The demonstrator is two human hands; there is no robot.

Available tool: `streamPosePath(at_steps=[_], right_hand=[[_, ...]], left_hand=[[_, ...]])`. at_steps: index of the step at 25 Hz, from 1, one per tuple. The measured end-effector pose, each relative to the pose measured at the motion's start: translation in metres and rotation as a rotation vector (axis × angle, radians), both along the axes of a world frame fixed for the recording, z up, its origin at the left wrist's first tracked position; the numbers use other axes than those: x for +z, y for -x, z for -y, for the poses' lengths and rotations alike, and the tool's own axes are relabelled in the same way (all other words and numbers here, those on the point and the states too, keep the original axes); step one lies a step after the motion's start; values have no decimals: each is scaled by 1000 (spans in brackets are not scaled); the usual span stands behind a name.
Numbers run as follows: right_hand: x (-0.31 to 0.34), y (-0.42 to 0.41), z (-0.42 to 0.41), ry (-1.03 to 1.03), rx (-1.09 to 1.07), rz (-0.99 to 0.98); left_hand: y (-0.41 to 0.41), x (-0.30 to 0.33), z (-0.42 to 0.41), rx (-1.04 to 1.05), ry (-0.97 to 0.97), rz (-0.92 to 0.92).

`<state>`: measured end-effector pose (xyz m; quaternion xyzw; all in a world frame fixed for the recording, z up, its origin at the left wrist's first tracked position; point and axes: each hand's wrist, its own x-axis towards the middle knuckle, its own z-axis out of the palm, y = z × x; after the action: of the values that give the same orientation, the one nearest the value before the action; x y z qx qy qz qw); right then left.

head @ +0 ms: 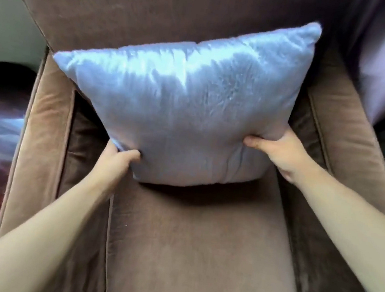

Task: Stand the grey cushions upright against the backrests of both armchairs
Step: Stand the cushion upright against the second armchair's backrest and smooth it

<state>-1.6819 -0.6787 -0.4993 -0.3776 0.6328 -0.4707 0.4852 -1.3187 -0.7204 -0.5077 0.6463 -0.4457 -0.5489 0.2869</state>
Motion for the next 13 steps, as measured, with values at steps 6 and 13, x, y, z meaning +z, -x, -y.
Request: streamPosePath(at_steps=[6, 13], right_hand=[[-37, 8, 1, -88, 14, -79], [-23, 6, -6, -83, 82, -102]], left_hand=[[-4, -21, 3, 154, -41, 30], [-1, -1, 17, 73, 14, 21]])
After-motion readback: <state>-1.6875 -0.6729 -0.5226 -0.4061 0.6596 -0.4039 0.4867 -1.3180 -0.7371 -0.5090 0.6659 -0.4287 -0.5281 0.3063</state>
